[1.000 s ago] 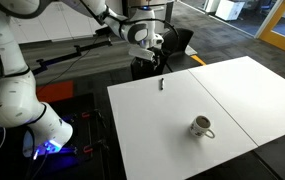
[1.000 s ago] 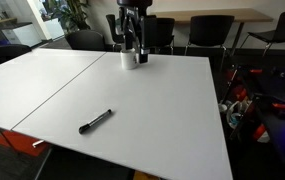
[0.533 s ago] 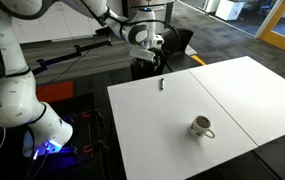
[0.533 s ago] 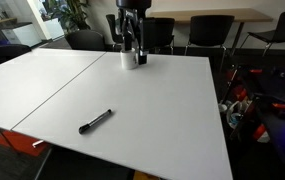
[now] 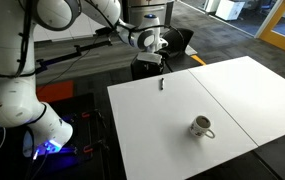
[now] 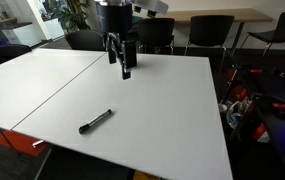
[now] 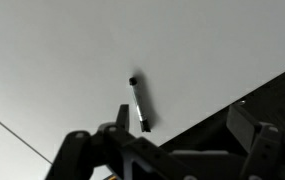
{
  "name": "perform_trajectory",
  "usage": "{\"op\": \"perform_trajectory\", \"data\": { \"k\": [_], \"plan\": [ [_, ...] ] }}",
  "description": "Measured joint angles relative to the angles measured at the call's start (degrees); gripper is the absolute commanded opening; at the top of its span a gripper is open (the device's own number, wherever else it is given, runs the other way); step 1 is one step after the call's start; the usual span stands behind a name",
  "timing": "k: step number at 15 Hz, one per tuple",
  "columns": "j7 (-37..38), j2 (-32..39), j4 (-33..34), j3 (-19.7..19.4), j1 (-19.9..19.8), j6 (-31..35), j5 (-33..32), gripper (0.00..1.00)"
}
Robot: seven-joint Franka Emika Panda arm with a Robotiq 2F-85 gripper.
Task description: Pick the marker and put it in the cup
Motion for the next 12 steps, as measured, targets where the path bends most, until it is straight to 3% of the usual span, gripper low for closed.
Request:
{"op": "perform_trajectory", "data": {
  "k": [12],
  "plan": [
    [-4.6, 14.1, 11.0, 0.7, 0.2, 4.7, -0.4, 1.0]
  ]
}}
